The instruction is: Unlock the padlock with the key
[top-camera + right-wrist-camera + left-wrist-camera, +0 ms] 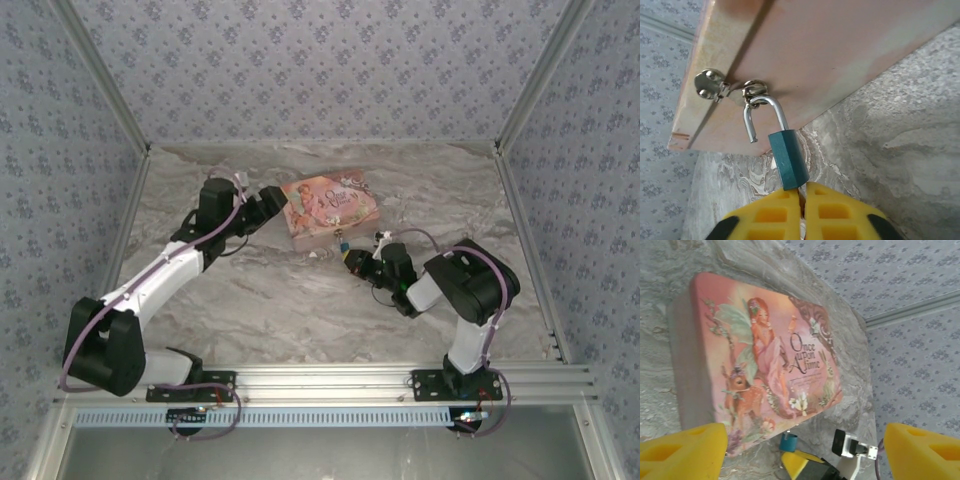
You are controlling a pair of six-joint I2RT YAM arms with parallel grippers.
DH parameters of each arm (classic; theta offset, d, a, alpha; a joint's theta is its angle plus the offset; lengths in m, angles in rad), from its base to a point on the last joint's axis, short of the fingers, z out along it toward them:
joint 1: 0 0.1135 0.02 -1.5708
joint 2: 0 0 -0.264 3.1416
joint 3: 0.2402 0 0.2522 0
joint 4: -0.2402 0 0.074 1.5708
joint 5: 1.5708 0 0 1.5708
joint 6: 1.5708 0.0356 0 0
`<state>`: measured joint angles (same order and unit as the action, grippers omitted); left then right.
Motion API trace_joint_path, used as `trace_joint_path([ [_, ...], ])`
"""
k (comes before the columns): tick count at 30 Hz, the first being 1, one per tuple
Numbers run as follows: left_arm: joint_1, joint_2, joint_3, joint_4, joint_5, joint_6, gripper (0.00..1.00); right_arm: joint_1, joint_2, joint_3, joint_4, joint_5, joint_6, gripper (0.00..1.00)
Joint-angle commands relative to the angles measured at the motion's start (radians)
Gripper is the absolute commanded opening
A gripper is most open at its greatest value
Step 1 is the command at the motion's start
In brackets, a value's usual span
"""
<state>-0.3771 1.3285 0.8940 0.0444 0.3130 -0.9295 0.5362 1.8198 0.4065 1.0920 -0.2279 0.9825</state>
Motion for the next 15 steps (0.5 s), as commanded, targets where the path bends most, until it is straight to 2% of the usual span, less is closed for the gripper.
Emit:
trace_joint_path([
  [1,0.013,-0.026,-0.006,-0.031,-0.012,0.030,0.82,-0.016,0.003,-0.033,-0.129,0.020,0.018,0.23],
  [3,0.017,-0.027,-0.006,-0.044,-0.019,0.038,0.82,-0.019,-0.024,-0.045,-0.167,0.043,0.007,0.35],
  [6,0.024,-0.026,-0.010,-0.056,-0.021,0.042,0.82,-0.030,-0.061,-0.062,-0.207,0.056,-0.019,0.48],
  [15,0.039,-0.024,-0.008,-0.082,-0.028,0.063,0.84,-0.042,-0.230,-0.081,-0.370,0.100,-0.135,0.67],
])
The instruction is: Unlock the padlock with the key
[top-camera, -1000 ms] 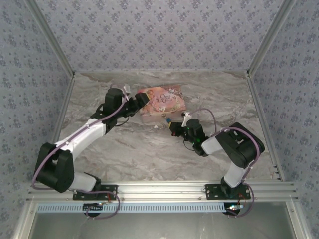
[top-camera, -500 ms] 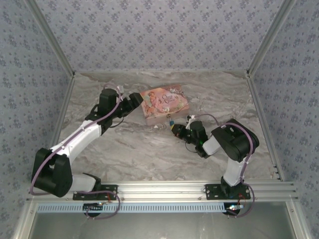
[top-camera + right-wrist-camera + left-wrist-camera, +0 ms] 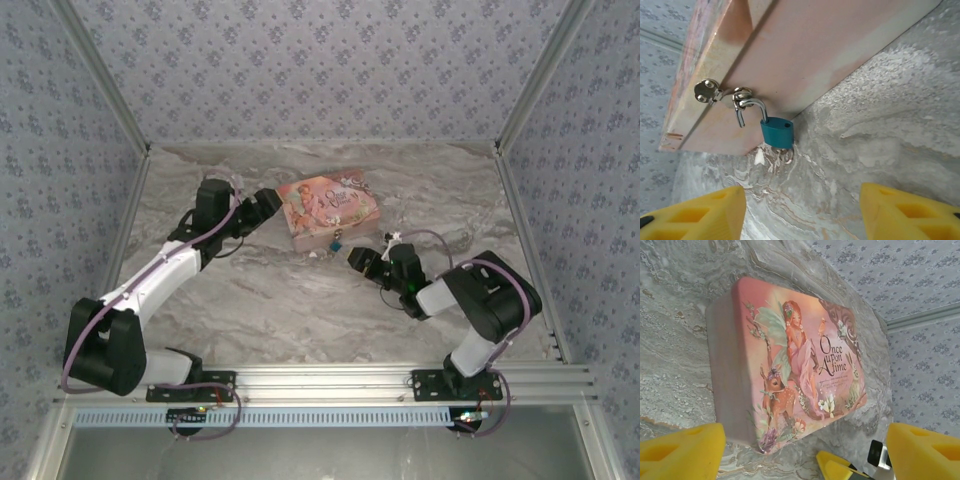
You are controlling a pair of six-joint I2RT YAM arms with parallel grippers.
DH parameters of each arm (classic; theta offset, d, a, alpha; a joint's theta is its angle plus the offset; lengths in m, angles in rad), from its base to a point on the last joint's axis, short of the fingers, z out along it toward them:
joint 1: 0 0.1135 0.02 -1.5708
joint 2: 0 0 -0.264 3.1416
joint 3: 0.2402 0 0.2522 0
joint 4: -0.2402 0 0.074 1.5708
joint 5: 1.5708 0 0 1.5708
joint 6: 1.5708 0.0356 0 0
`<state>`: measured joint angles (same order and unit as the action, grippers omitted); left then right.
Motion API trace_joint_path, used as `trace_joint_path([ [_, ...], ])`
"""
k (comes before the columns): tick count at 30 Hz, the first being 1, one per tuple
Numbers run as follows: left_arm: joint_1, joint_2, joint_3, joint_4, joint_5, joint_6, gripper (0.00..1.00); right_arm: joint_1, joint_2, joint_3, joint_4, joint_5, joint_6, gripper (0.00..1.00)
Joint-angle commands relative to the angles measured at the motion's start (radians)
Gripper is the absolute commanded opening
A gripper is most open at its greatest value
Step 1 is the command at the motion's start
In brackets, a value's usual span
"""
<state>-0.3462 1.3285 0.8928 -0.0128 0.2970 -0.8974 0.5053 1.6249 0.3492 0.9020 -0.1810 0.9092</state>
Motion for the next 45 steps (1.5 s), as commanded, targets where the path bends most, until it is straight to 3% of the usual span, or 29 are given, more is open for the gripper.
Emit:
trace_joint_path([
  [1,0.009,-0.023,-0.005,-0.028,-0.012,0.033,0.85,-0.013,-0.055,-0.024,-0.202,0.063,-0.073,0.69],
  [9,0.016,0.003,0.000,-0.035,-0.004,0.051,0.86,-0.043,-0.272,-0.043,-0.362,0.129,-0.144,0.99],
  [15,0.018,0.039,0.010,-0.027,0.018,0.049,0.86,-0.078,-0.455,-0.067,-0.458,0.154,-0.152,1.00],
  [22,0.018,0.107,0.021,0.008,0.096,0.025,0.86,-0.107,-0.566,-0.067,-0.478,0.076,-0.171,1.00],
  [31,0.018,0.198,0.018,0.065,0.186,-0.031,0.86,-0.110,-0.533,-0.056,-0.342,-0.020,-0.199,1.00],
  [45,0.007,0.354,0.052,0.125,0.267,-0.084,0.82,-0.078,-0.295,0.010,-0.191,-0.065,-0.185,1.00],
])
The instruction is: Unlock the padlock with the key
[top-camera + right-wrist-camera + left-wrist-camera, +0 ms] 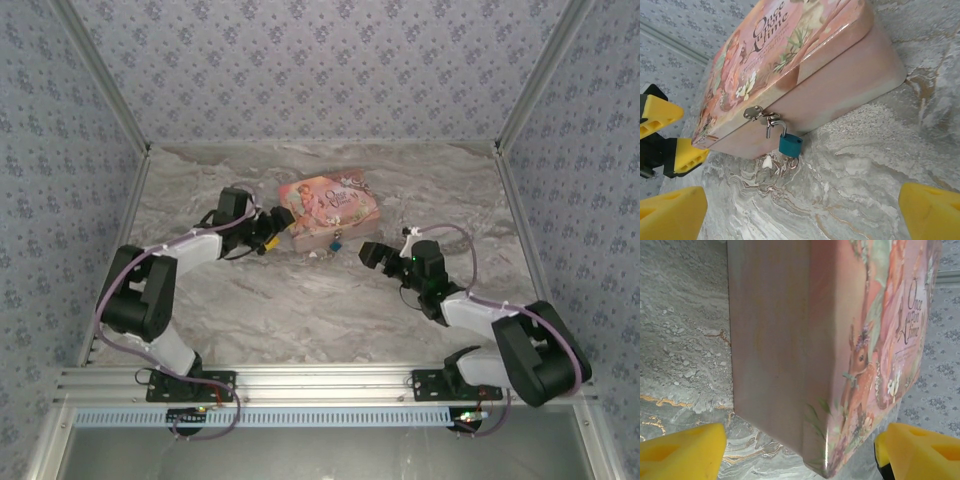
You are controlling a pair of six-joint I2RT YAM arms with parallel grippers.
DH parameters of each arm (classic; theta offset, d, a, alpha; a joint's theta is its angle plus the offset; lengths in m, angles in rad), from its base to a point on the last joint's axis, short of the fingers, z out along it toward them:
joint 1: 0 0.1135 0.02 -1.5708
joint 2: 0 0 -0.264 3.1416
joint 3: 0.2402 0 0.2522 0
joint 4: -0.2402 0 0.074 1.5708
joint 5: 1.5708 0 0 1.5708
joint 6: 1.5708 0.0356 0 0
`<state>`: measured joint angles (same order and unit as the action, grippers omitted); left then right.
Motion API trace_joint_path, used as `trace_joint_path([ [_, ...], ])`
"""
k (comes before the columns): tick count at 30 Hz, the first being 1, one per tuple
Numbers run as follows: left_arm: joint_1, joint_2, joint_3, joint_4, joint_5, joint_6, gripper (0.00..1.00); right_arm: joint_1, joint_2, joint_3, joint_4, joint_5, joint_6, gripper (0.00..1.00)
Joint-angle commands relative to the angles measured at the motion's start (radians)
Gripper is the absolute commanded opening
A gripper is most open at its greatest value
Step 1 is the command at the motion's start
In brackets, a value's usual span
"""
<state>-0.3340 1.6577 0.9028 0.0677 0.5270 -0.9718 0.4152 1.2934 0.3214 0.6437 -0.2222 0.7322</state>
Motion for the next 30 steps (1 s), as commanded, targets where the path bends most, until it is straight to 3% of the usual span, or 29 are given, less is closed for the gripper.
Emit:
trace_joint_path([
  [1,-0.007,0.038,0.046,0.050,0.041,-0.010,0.82,0.015,0.062,0.047,0.079,-0.029,-0.004,1.00],
  [12,-0.025,0.144,0.060,0.095,0.060,-0.016,0.78,0.025,0.369,0.168,0.256,-0.135,0.062,0.99],
  [16,-0.025,0.136,0.040,0.080,0.032,0.005,0.75,0.035,0.452,0.222,0.295,-0.185,0.064,0.86],
  [30,-0.025,0.120,-0.021,0.093,0.008,0.009,0.73,0.066,0.534,0.265,0.334,-0.115,-0.038,0.83],
])
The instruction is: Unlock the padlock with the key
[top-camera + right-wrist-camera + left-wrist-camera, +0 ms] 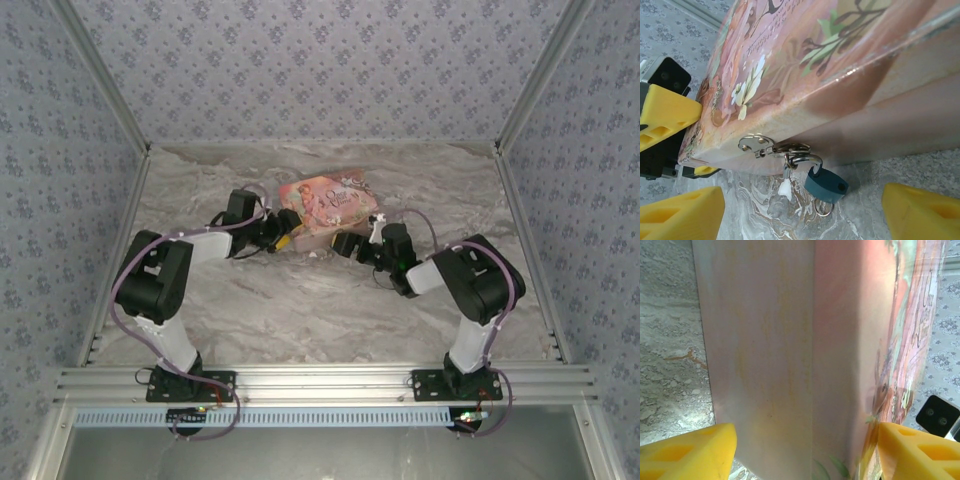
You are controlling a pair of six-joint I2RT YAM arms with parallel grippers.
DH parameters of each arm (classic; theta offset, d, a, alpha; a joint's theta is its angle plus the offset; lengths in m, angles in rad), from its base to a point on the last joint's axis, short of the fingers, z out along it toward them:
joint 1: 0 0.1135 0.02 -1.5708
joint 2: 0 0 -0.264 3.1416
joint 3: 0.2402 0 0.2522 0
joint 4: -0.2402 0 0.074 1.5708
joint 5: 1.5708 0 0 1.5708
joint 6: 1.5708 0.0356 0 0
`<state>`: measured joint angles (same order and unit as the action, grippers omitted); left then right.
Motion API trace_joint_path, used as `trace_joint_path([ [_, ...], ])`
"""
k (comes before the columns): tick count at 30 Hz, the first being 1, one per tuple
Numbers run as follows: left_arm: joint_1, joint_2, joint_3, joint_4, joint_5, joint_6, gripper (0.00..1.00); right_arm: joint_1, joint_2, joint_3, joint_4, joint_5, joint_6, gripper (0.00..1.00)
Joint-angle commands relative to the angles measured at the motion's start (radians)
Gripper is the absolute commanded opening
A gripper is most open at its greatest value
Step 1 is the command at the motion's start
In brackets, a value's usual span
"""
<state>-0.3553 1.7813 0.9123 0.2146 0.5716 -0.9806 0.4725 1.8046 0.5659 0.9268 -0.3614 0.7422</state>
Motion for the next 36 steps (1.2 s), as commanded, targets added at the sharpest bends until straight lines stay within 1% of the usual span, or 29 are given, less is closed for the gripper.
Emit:
trace_joint_path([
  [1,-0.004,-0.003,-0.030,-0.053,-0.036,0.016,0.73,0.008,0.026,0.020,0.066,0.027,-0.054,0.83],
  [7,-0.005,-0.009,-0.030,-0.054,-0.036,0.016,0.72,0.013,0.061,0.032,0.149,0.000,-0.084,0.84],
  [14,-0.008,-0.011,-0.035,-0.055,-0.041,0.019,0.72,0.021,0.098,0.053,0.198,-0.029,-0.077,0.83],
  [22,-0.010,-0.008,-0.034,-0.057,-0.042,0.020,0.71,0.023,0.122,0.061,0.243,-0.078,-0.055,0.75],
  [25,-0.010,-0.008,-0.032,-0.057,-0.042,0.020,0.71,0.020,0.124,0.063,0.242,-0.082,-0.053,0.68],
  [36,-0.010,-0.010,-0.033,-0.060,-0.042,0.020,0.71,0.014,0.142,0.038,0.306,-0.098,-0.029,0.63],
])
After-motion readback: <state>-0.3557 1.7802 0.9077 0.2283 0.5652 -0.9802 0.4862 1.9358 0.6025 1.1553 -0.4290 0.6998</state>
